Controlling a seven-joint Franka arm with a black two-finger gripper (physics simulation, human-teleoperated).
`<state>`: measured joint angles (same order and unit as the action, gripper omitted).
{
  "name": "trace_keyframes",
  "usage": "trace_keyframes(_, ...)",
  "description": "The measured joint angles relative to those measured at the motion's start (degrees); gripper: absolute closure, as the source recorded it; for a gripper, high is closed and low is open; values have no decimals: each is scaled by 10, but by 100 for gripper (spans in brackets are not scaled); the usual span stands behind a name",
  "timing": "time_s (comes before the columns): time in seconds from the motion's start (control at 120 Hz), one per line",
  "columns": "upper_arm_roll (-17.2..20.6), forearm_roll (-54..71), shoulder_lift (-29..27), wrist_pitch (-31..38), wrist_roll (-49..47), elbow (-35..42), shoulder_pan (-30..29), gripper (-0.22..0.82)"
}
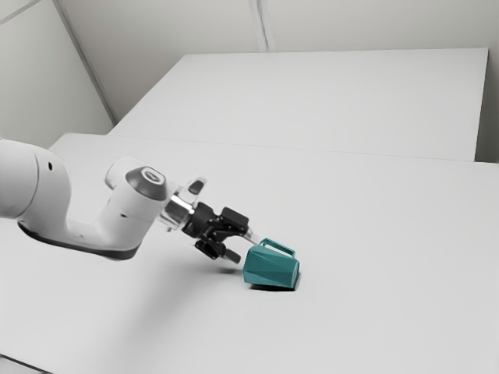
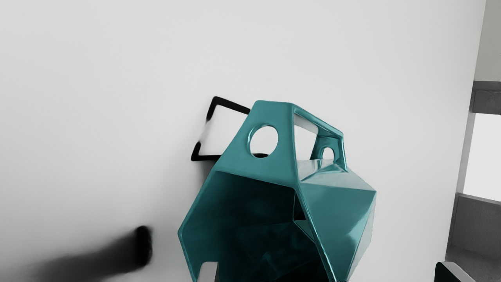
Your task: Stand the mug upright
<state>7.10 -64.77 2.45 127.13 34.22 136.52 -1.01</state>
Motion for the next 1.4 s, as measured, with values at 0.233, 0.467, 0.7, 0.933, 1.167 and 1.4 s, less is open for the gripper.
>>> trace_keyframes(0.233,21,-33,9,-12,51,-2,14,0)
trace_keyframes(0.467,27,-61,9,-15,86,-4,7,48)
trace_keyframes(0.7,40,-80,9,-17,107,-4,8,71)
trace_keyframes(0.933,42,-84,-16,-16,115,-9,9,76)
trace_keyframes(1.167,40,33,-63,-15,87,-51,12,78)
trace_keyframes(1.4,17,348,-81,-67,-3,-169,12,79)
